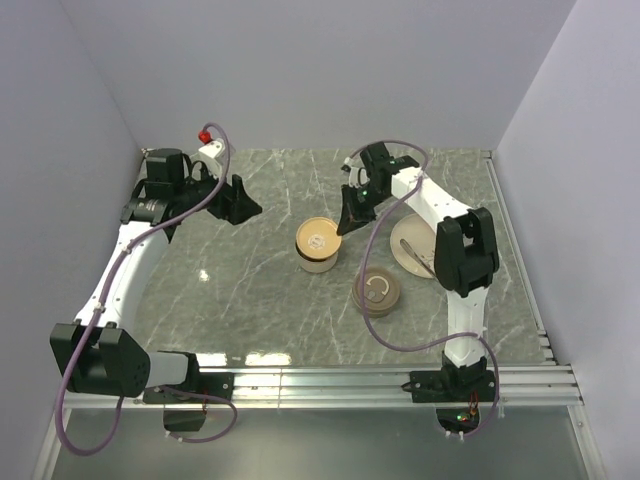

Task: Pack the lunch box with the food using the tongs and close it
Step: Put the lid back on the lunch box

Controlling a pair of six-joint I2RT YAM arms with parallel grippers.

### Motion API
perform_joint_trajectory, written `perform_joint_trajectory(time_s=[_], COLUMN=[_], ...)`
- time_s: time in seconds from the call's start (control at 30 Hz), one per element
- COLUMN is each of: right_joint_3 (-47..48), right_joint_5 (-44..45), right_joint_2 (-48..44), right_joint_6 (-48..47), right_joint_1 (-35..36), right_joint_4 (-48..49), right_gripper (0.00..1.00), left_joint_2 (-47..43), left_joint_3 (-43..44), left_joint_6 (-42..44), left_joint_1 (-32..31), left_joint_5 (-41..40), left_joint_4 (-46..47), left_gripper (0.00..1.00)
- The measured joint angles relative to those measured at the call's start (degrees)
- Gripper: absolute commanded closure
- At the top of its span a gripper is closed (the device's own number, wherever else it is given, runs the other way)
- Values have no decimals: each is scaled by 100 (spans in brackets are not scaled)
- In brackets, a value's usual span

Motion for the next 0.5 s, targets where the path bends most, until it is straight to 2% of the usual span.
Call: perform_joint_trajectory(time_s=[0.5], right_joint_3=[164], right_joint_5=[-81], right_joint_2=[330], right_joint_6=[122], right_joint_1=[0], right_joint_4=[7], right_gripper=[100], left_joint_2=[68], left_joint_3=[-83], left_joint_6=[-149], left_joint_1=[-24], left_joint_5=[35], left_joint_4=[103], left_gripper=[18])
